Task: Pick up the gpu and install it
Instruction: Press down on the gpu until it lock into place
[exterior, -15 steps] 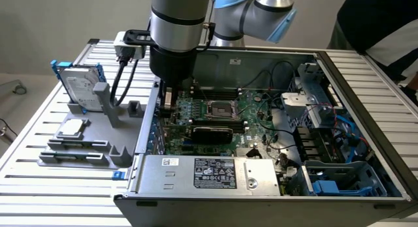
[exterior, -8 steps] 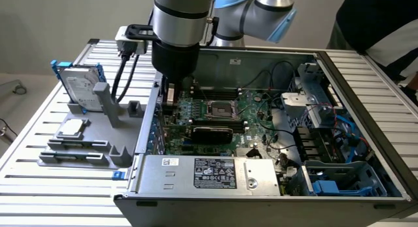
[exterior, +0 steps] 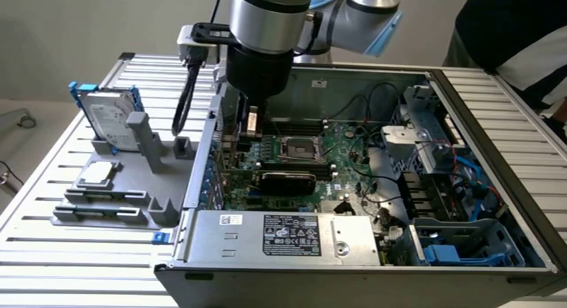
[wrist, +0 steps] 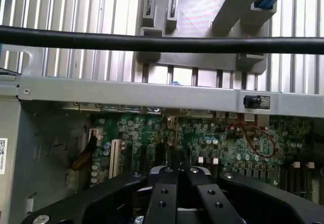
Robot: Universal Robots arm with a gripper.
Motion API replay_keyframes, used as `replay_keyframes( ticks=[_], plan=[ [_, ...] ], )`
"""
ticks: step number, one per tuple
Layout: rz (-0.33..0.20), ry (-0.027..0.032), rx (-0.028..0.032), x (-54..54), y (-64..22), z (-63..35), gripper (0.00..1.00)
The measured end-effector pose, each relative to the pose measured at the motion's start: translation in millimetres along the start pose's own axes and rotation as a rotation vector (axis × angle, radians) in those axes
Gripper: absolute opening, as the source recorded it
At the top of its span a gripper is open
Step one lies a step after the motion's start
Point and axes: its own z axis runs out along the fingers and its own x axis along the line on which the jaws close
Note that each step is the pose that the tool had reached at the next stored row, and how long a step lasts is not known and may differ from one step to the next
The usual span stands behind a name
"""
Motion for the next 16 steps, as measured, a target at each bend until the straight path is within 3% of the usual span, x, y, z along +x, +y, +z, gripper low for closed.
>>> replay_keyframes(
  ticks=[8,12,16],
  plan=[
    [-0.003,-0.009,0.0007,8.4,-23.0,-19.9,0.11],
    [-0.004,-0.0152,0.0026,11.3,-24.9,-23.4,0.11],
    [-0.004,-0.0154,0.0027,11.2,-24.9,-23.4,0.11]
  ],
)
